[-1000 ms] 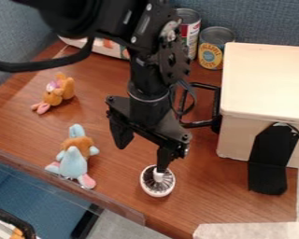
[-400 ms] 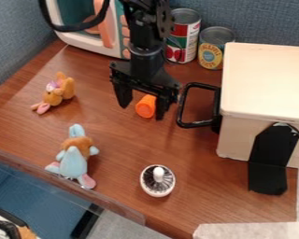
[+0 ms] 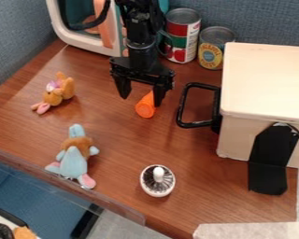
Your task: Move the orange object to the bottom left corner of the table
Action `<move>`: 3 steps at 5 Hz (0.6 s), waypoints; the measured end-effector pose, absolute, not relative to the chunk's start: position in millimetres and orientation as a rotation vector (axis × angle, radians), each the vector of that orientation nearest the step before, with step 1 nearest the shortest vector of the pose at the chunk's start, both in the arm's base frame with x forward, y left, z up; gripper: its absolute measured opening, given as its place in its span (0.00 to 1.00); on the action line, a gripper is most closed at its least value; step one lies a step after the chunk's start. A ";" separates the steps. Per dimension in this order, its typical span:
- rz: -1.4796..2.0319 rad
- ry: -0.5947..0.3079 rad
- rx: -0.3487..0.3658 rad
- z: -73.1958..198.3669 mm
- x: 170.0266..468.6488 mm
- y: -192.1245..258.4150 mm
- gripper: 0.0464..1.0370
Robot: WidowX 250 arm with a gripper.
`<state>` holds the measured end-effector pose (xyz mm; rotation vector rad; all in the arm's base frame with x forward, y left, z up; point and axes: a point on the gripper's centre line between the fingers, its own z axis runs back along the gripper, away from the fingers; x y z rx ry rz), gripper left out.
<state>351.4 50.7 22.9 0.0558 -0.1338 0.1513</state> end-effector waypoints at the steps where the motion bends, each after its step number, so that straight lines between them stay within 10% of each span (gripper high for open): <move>1: 0.168 -0.125 0.062 10.0 366.6 55.9 0.96; 3: 0.176 -0.131 0.042 1.7 370.8 50.6 0.69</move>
